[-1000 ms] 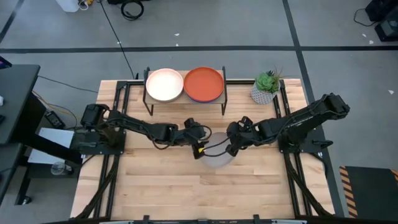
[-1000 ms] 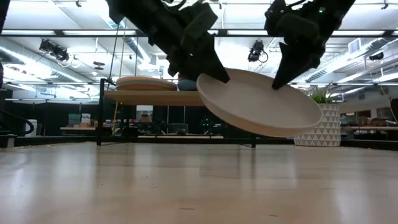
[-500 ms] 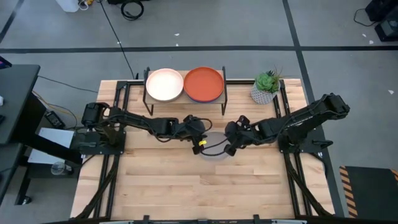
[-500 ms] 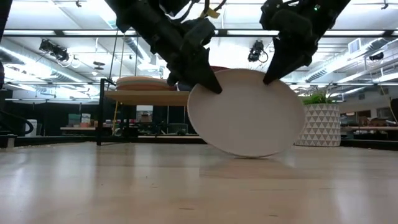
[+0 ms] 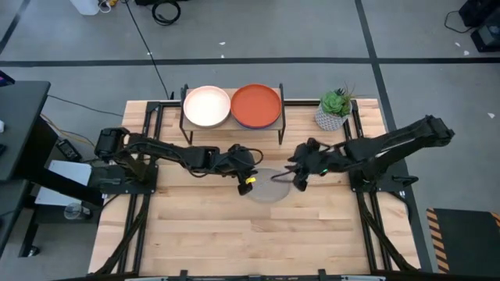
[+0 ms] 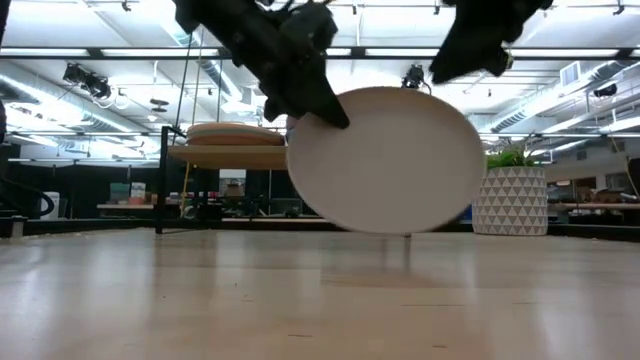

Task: Place and stack plates onto a shelf
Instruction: Stack the gray plate on top of the light orange plate on the shelf

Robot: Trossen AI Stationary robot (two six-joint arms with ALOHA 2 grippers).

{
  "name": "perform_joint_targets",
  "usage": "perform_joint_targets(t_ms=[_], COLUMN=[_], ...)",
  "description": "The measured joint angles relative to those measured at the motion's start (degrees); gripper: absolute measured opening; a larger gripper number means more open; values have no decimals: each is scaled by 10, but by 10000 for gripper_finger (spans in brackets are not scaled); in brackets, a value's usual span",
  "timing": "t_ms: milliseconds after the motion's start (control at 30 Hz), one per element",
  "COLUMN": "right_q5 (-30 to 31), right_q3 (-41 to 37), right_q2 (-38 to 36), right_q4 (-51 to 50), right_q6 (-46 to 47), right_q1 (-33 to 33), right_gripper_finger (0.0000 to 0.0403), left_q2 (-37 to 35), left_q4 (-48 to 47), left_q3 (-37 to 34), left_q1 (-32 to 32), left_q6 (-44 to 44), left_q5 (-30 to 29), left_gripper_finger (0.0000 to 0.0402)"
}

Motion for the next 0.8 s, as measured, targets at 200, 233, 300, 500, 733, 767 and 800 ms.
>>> perform_joint_targets(t_ms=[200,233,300,500,733,767,800], right_q5=[2,4,18,64,75,75,75], right_q3=[0,0,0,-5,-50,-58,-65], right_q2=[-105,-118,-137,-145,-121,-117,-113], right_q4=[-3,-3,0,-1,40,41,42], right_q6=[-19,-24,-26,-27,-26,-27,-27], right_q1=[17,22,36,79,96,98,99], right_gripper_finger=[139,139,139,139,139,139,139], left_q2=[-75,-91,-122,-202,-239,-239,-239], left_q4=[-70,-82,-120,-238,-378,-386,-392], left_q3=[1,6,17,79,162,167,169], left_q1=[6,10,24,98,266,297,327], left_q6=[-1,-1,0,2,29,29,30], left_q5=[-1,-1,-1,-5,2,12,28], left_gripper_finger=[58,58,58,57,57,57,57])
